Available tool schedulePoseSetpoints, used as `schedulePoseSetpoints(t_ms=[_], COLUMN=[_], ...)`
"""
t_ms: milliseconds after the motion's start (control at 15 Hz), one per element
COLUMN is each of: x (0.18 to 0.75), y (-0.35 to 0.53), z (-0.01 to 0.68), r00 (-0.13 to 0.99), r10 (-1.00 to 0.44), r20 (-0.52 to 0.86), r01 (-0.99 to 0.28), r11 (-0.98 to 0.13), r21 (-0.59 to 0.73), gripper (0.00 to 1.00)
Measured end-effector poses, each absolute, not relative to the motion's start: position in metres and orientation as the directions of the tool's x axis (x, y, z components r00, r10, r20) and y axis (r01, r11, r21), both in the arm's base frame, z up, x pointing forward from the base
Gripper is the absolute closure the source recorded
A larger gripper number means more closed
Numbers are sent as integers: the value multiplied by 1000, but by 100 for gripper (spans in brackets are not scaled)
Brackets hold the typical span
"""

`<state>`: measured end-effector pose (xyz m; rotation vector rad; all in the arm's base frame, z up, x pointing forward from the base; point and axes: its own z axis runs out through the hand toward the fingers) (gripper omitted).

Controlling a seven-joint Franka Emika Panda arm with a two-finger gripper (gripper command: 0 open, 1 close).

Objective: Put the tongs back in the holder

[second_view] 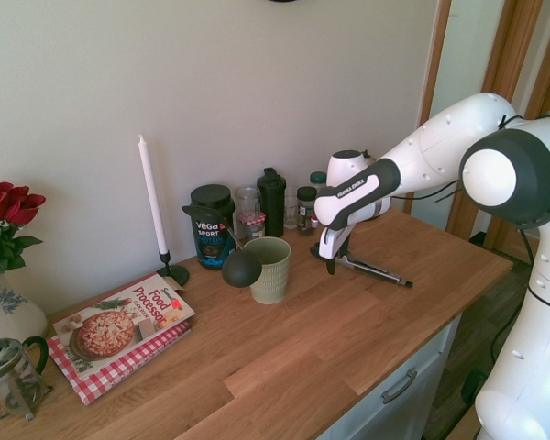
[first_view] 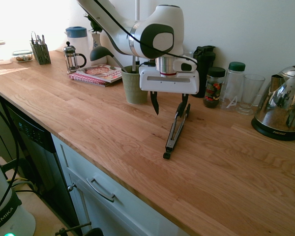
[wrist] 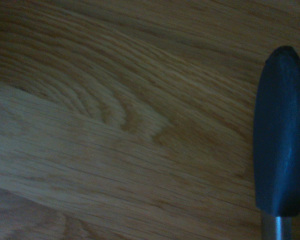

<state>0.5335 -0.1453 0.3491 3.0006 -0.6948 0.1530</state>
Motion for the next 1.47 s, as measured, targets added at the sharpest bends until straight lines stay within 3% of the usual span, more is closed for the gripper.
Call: schedulePoseSetpoints(t_ms=[1467], x=[538], y=[-157], z=[338], r00=[879], r10=[-468], r20=[96], r01=[-472], r11=[-881], r21=[25], gripper=[100])
